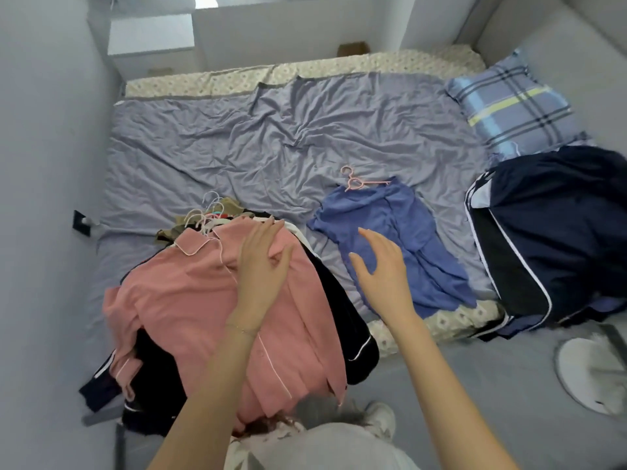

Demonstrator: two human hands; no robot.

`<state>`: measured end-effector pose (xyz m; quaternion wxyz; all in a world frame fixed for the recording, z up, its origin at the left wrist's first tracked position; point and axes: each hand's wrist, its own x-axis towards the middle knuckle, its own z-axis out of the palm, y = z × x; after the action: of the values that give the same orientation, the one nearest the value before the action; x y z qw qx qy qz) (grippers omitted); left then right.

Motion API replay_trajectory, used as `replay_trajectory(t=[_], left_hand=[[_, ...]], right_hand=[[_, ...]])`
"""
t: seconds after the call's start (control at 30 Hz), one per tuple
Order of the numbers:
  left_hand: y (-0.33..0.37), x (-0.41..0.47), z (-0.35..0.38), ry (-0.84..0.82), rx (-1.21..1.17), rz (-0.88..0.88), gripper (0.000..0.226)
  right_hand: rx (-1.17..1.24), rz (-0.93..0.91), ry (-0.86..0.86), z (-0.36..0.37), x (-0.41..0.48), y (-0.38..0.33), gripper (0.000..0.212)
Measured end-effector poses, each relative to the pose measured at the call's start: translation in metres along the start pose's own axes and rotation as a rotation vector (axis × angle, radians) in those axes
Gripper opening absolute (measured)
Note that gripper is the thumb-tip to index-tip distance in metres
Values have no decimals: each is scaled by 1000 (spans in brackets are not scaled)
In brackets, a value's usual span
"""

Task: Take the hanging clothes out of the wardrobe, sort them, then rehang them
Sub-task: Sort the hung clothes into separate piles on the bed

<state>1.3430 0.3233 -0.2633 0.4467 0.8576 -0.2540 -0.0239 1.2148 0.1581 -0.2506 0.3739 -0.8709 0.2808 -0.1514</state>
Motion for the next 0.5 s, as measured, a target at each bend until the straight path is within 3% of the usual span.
replay_trajectory(t=[0.27,0.5], left_hand=[[104,-52,111,31,-23,6,42],[152,-58,167,10,26,-8,42]], right_hand=[[10,-25,-19,-115,-29,93,46],[-6,-3,-27,-181,-24,153,47]])
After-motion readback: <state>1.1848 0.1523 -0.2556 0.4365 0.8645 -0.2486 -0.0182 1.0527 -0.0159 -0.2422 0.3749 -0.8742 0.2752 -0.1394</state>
